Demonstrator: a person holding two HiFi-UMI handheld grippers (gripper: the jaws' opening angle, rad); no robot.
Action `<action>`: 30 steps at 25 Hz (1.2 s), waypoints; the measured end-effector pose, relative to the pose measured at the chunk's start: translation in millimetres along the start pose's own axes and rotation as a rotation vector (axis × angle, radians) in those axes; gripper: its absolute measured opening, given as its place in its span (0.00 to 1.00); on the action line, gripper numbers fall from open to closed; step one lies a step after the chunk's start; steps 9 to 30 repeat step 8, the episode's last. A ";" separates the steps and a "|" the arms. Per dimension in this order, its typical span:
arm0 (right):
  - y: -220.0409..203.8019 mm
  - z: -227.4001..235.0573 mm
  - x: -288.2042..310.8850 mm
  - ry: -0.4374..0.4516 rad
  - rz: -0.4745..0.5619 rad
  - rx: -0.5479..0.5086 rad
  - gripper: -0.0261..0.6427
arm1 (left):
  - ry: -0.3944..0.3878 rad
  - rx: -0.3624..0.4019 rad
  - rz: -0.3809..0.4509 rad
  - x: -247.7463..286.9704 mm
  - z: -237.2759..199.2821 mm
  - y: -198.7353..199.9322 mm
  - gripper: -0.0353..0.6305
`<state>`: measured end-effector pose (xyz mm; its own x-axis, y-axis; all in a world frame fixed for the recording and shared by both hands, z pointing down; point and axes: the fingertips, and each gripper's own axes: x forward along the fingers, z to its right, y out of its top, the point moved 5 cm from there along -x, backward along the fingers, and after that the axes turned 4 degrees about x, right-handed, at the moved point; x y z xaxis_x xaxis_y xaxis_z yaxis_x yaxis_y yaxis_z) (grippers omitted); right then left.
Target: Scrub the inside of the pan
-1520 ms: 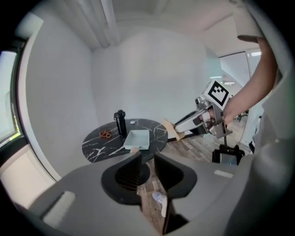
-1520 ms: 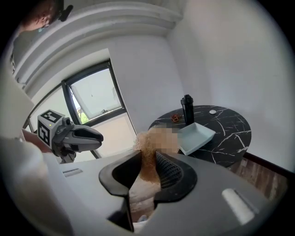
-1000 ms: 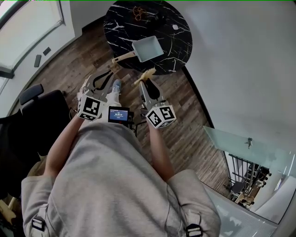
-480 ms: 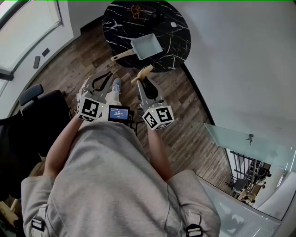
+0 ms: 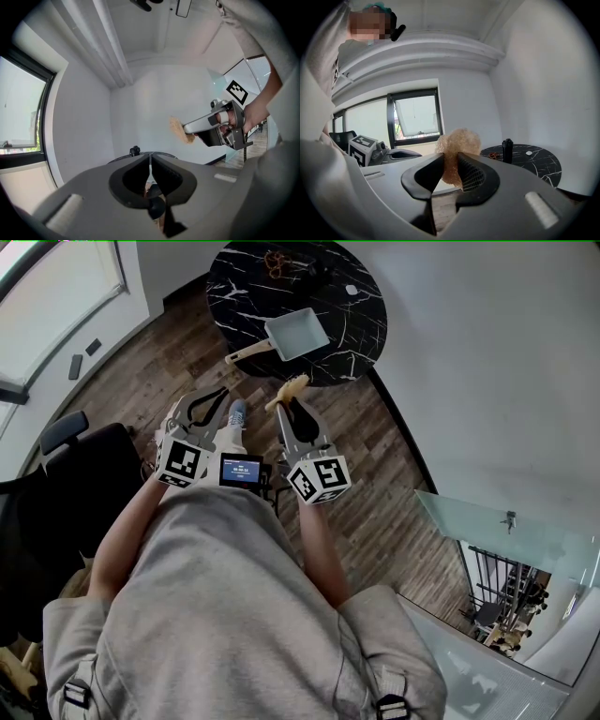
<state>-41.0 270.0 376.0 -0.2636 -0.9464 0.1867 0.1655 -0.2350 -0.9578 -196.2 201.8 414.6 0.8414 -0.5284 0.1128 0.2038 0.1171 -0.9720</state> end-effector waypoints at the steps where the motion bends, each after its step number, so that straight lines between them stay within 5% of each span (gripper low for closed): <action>1: -0.6 0.2 -0.7 -0.001 -0.001 0.001 0.20 | 0.002 0.000 0.004 -0.2 -0.2 1.3 0.07; 30: -1.4 2.7 -3.0 0.001 -0.009 0.000 0.20 | -0.005 -0.008 0.018 2.0 3.4 11.2 0.07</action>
